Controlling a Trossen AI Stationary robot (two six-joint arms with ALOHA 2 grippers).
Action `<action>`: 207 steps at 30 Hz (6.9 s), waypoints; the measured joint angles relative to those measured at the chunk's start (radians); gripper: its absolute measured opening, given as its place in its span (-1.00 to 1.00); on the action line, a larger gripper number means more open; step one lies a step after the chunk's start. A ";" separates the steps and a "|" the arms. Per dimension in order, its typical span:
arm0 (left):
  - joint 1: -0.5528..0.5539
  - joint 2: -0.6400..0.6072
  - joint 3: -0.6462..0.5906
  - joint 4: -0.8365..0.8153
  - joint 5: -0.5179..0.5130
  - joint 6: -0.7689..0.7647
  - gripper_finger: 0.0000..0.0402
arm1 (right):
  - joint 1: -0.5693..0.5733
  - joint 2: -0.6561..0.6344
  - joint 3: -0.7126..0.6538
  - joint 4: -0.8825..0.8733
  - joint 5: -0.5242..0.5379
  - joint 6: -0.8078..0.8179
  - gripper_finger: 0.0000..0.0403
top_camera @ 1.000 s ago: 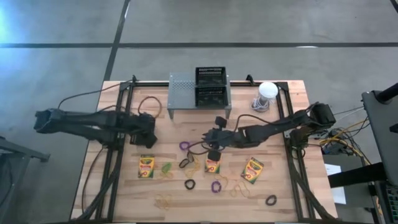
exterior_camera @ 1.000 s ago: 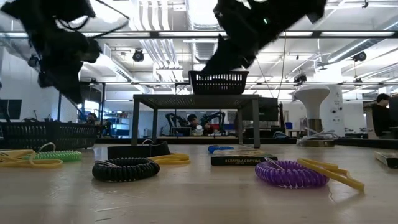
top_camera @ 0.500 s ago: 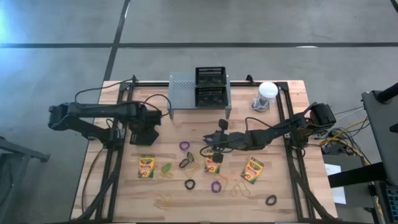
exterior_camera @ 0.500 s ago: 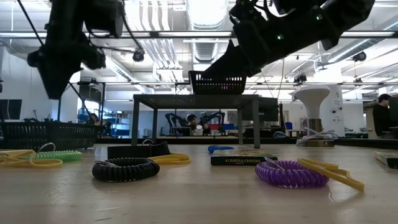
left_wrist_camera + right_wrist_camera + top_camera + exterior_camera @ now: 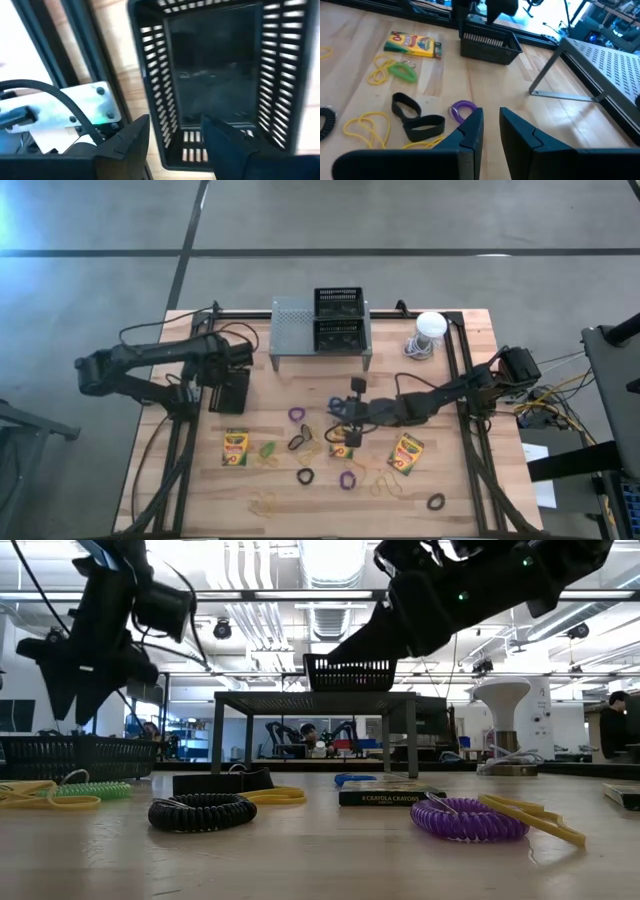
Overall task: Pick & Place Office Desk Supplies
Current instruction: Put the black bin on the shelf, then put the blue spring keychain into the middle black bin on the shelf
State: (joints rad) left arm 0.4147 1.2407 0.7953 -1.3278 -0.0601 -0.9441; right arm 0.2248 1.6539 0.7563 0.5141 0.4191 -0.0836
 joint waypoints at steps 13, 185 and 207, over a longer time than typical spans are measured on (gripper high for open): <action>0.026 0.000 -0.088 0.100 -0.011 -0.046 -0.20 | 0.013 0.000 0.000 0.000 0.000 -0.003 -0.72; 0.351 0.213 0.676 0.361 0.238 0.487 -0.56 | 0.122 -0.064 -0.080 0.094 0.079 0.230 -0.72; -0.536 -0.109 -0.278 1.459 -0.070 0.605 -0.57 | 0.044 0.033 -0.076 -0.111 0.070 0.552 -0.29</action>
State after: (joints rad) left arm -0.1208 1.1316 0.5171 0.1312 -0.1297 -0.3393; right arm 0.2693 1.6874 0.6806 0.4034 0.4889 0.4679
